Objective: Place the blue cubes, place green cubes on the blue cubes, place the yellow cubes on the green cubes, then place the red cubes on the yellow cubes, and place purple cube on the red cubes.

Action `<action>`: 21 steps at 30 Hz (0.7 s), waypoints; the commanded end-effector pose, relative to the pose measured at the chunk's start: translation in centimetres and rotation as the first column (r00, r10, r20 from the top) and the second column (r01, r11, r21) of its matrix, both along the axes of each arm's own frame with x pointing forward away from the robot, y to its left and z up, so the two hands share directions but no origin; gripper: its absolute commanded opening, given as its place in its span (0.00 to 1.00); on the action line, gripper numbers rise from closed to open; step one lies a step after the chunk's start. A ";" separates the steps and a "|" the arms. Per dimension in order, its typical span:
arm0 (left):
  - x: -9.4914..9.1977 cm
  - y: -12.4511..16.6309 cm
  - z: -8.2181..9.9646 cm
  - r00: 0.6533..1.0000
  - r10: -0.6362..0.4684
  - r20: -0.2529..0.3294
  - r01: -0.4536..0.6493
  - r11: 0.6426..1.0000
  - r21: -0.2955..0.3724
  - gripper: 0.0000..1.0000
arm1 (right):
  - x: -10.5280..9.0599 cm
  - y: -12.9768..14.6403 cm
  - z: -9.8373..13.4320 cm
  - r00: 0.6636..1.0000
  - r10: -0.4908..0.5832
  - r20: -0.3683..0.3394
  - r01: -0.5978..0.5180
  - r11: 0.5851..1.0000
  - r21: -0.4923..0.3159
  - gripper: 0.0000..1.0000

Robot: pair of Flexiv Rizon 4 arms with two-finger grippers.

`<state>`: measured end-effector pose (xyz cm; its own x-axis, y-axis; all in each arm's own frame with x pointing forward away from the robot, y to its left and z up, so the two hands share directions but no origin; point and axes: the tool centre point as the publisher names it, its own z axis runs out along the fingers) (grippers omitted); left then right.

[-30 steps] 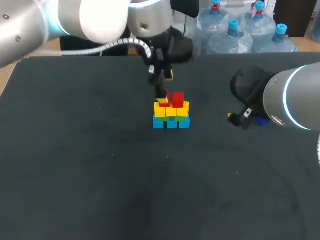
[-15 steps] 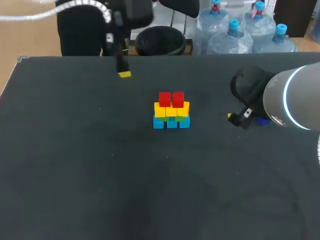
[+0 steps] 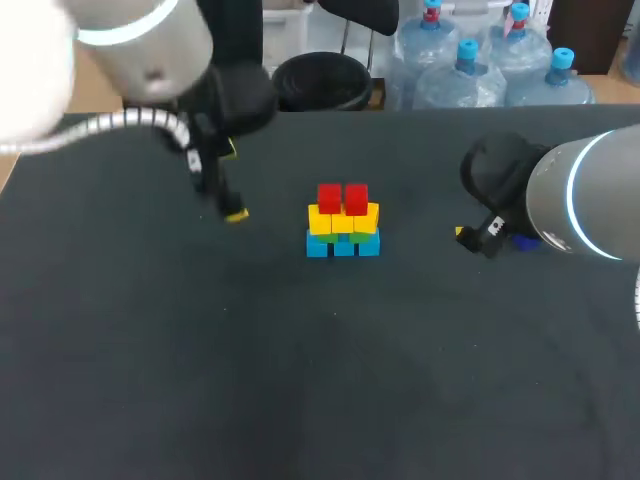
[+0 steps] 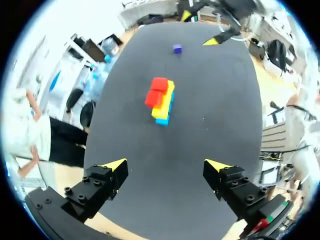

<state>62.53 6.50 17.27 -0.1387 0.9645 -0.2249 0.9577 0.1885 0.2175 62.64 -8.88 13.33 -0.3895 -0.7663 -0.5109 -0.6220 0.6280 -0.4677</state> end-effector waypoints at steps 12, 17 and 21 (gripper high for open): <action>0.7 -1.2 -3.8 0.986 0.012 0.168 -0.010 1.000 -0.015 1.00 | -0.1 -0.1 -0.2 1.000 0.000 0.007 0.000 1.000 0.004 1.00; 1.0 0.2 -4.6 0.980 0.073 0.185 -0.081 0.996 0.039 1.00 | -0.1 -0.1 -0.2 1.000 0.000 0.007 0.000 1.000 0.004 1.00; 1.4 0.8 -4.8 0.979 0.080 0.187 -0.088 0.996 0.036 1.00 | -0.1 -0.1 -0.2 1.000 0.000 0.007 0.000 1.000 0.004 1.00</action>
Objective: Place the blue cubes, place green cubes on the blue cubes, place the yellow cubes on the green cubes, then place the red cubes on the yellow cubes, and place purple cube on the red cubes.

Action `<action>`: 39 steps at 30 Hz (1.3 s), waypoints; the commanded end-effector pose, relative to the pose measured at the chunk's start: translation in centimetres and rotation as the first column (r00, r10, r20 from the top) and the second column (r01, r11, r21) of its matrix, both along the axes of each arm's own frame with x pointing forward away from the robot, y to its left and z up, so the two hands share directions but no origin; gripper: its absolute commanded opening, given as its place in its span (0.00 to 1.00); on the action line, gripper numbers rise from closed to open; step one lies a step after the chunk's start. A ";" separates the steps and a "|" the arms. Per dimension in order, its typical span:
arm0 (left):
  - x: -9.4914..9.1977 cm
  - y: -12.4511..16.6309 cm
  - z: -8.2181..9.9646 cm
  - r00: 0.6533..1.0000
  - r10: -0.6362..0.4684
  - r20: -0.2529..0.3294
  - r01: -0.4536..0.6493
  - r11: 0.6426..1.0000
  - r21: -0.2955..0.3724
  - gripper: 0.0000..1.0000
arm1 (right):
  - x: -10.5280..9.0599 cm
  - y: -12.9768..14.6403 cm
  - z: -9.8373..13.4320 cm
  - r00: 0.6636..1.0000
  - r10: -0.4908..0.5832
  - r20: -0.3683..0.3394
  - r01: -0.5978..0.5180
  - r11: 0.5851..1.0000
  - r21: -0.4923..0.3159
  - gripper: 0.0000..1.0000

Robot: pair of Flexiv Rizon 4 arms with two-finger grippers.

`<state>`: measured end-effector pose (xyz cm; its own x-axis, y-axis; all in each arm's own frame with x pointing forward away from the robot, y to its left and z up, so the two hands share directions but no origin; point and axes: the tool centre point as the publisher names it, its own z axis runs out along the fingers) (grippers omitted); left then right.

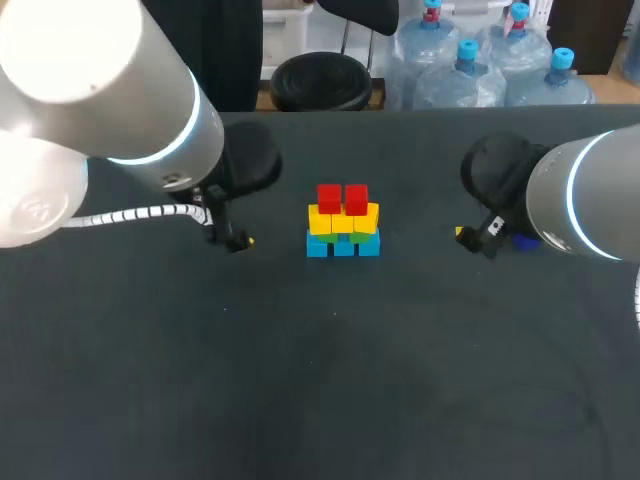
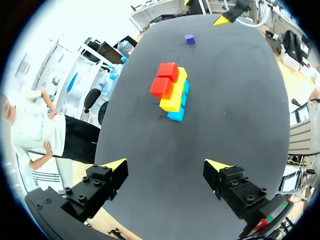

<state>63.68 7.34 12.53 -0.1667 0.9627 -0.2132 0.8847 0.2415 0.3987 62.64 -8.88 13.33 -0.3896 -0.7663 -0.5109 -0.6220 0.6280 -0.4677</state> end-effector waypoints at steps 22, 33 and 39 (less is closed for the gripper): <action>0.8 0.1 0.3 1.000 0.005 0.014 -0.005 1.000 -0.002 1.00 | 1.0 0.5 2.3 0.996 -0.054 -0.077 0.051 0.998 -0.046 1.00; 0.8 0.1 0.3 1.000 0.005 0.014 -0.005 1.000 -0.002 1.00 | 3.5 -4.9 1.3 0.934 -0.274 -0.231 0.257 0.961 -0.098 1.00; 0.8 0.1 0.3 1.000 0.005 0.014 -0.005 1.000 -0.002 1.00 | 3.8 -5.3 -2.9 0.899 -0.298 -0.320 0.303 0.952 -0.036 1.00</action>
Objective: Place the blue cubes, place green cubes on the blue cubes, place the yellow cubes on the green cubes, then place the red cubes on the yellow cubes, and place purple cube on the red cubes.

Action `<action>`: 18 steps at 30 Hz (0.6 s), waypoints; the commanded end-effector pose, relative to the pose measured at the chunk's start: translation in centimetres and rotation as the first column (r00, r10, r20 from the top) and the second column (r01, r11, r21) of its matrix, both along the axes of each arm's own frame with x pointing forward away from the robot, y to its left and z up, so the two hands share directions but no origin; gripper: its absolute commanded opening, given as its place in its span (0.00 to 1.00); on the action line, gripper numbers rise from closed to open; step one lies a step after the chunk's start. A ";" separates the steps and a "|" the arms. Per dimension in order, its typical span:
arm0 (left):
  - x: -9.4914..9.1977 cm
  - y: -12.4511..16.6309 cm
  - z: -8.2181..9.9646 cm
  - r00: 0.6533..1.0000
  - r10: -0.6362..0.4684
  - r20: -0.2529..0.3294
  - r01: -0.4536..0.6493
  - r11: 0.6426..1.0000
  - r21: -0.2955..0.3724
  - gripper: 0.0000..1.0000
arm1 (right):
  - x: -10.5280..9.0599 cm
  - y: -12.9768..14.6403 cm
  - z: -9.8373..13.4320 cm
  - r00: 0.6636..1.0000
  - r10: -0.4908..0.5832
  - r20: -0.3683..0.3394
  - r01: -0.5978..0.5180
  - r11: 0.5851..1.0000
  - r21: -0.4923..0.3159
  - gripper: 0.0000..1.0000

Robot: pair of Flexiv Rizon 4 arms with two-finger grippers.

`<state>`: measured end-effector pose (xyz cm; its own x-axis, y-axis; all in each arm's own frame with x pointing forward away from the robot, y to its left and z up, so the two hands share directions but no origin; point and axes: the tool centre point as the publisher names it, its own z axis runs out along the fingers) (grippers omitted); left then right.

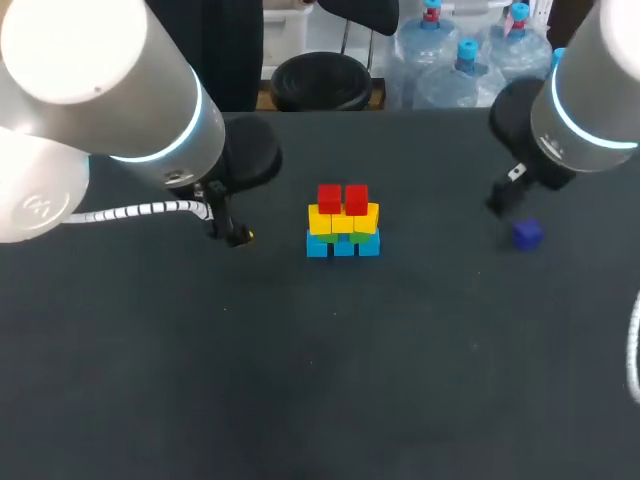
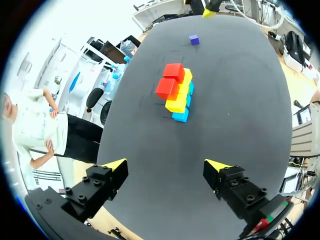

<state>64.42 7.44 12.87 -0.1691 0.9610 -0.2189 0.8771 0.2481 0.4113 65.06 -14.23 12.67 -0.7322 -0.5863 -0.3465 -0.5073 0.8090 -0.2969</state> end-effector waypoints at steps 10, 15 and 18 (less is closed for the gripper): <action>0.1 0.0 0.0 1.000 0.000 -0.001 0.000 1.000 0.002 1.00 | 2.1 -1.5 -6.6 1.000 0.006 -0.020 -0.006 1.000 -0.006 1.00; 0.1 0.0 0.0 1.000 0.000 -0.001 0.000 1.000 0.002 1.00 | 2.3 -2.9 -7.7 0.998 -0.039 -0.040 0.039 0.999 0.011 1.00; 0.1 0.0 0.0 1.000 0.000 -0.001 0.000 1.000 0.002 1.00 | 2.5 -3.8 -8.3 0.996 -0.076 -0.051 0.078 0.995 0.054 1.00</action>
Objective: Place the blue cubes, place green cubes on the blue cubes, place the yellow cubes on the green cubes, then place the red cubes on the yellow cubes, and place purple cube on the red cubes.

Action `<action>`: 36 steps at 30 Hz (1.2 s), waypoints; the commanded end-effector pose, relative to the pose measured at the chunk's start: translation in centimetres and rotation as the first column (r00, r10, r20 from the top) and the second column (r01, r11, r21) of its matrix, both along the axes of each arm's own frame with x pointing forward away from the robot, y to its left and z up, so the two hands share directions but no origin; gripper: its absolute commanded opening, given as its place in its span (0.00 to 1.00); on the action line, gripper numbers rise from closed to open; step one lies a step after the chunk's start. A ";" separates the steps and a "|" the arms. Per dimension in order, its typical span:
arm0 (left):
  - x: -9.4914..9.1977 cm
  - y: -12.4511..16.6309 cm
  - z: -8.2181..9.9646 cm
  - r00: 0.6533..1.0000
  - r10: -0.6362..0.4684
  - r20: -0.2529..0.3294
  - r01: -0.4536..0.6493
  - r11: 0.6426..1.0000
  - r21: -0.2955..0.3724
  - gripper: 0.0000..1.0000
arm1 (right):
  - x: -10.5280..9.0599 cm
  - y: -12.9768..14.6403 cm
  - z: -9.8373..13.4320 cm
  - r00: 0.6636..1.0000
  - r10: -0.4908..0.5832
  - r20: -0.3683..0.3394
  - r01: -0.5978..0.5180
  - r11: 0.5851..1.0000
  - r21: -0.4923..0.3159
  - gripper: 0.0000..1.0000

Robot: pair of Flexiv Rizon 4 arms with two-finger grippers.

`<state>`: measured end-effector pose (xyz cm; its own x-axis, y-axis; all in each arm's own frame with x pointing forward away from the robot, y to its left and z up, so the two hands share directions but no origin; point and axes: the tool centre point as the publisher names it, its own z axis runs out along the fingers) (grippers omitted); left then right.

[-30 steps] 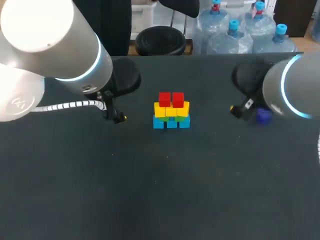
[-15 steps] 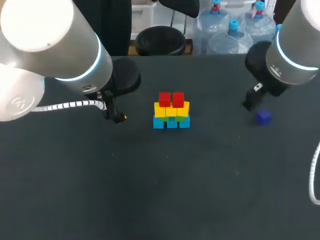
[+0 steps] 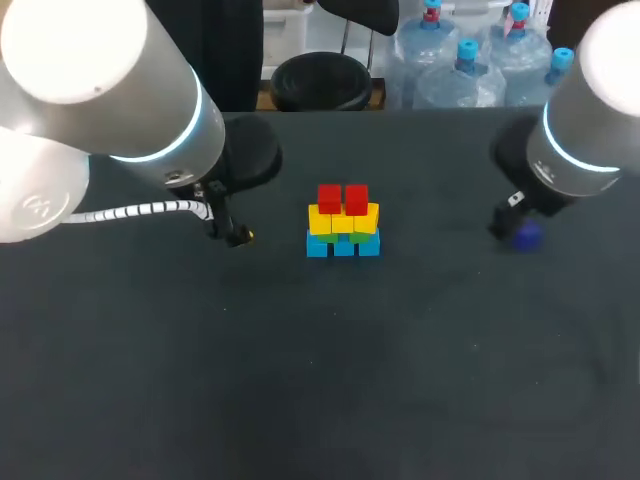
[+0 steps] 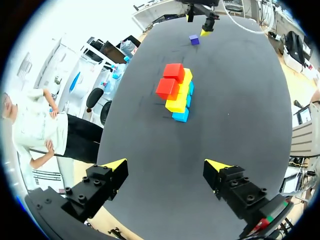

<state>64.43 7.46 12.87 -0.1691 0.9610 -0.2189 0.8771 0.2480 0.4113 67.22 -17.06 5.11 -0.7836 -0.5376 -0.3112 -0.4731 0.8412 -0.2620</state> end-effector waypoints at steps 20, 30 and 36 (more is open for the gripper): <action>0.1 0.0 0.0 1.000 0.000 -0.001 0.000 1.000 0.002 1.00 | 3.0 -0.2 -4.2 0.995 -0.085 -0.051 0.091 0.985 0.144 1.00; 0.1 0.0 0.0 1.000 0.000 -0.001 0.000 1.000 0.002 1.00 | 4.0 -1.7 -5.5 0.992 -0.111 -0.065 0.120 0.982 0.146 0.99; 0.1 0.0 0.0 1.000 0.000 -0.001 0.000 1.000 0.002 1.00 | 4.1 -2.0 -5.6 0.989 -0.131 -0.073 0.142 0.975 0.173 0.51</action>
